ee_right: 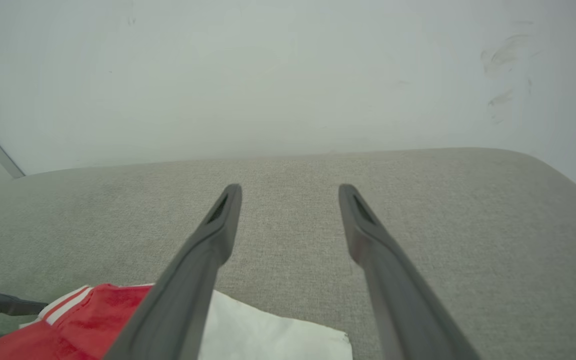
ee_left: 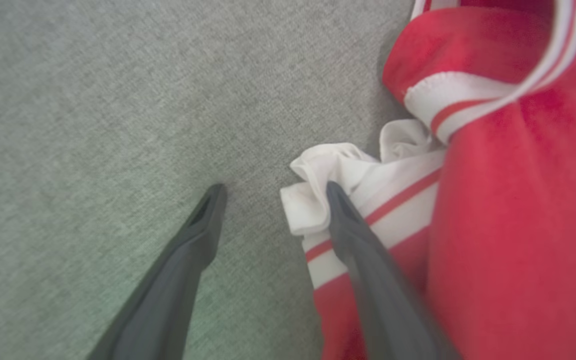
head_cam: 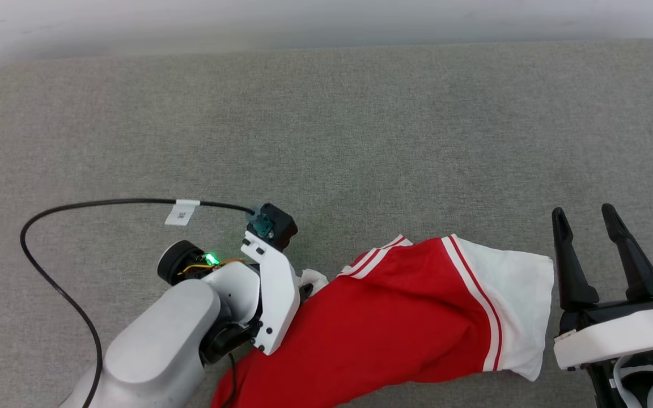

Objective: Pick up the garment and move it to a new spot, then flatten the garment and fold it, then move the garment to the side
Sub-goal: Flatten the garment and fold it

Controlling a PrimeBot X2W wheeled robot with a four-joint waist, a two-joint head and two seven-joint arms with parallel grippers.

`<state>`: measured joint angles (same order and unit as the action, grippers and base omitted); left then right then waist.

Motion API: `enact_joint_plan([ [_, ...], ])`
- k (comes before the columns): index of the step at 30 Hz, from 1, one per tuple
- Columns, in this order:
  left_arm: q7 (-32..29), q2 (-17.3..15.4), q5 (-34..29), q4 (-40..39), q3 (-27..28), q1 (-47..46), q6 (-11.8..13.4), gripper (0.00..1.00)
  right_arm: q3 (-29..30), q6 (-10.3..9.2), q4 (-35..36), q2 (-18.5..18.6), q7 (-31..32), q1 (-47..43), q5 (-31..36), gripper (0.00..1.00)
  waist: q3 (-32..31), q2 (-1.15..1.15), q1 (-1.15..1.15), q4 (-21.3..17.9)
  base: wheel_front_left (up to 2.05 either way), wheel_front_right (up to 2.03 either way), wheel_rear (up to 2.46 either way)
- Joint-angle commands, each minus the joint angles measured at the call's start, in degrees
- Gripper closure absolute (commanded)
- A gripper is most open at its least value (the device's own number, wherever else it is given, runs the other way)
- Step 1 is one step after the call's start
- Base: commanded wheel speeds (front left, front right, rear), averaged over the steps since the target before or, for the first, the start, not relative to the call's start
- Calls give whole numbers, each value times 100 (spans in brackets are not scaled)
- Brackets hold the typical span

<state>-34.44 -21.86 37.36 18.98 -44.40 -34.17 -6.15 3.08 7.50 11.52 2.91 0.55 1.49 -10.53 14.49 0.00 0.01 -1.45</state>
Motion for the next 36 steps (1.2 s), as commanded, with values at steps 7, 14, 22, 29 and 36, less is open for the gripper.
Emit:
enact_joint_plan([
  [7,-424,62,152,264,-549,-54,-118,100,-72,-2,-134,-5,-63,133,-109,0,21,0,-1,-26,0,0,0],
  [14,360,22,-54,239,-411,-444,-41,100,-40,-2,-278,-5,-70,84,-221,0,-100,0,-1,35,0,0,0],
  [22,1434,-298,-276,-374,282,-417,711,100,78,-2,-321,-5,-27,-16,-282,0,-333,0,-1,299,0,0,0],
  [29,1943,-873,134,-1168,1198,560,1644,100,185,-2,-267,-5,32,-75,-256,0,-411,0,-1,498,0,0,0],
  [36,2078,-959,1040,-1158,1785,2335,2217,100,221,-2,-206,-4,39,-76,-224,0,-391,0,-1,544,0,0,0],
])
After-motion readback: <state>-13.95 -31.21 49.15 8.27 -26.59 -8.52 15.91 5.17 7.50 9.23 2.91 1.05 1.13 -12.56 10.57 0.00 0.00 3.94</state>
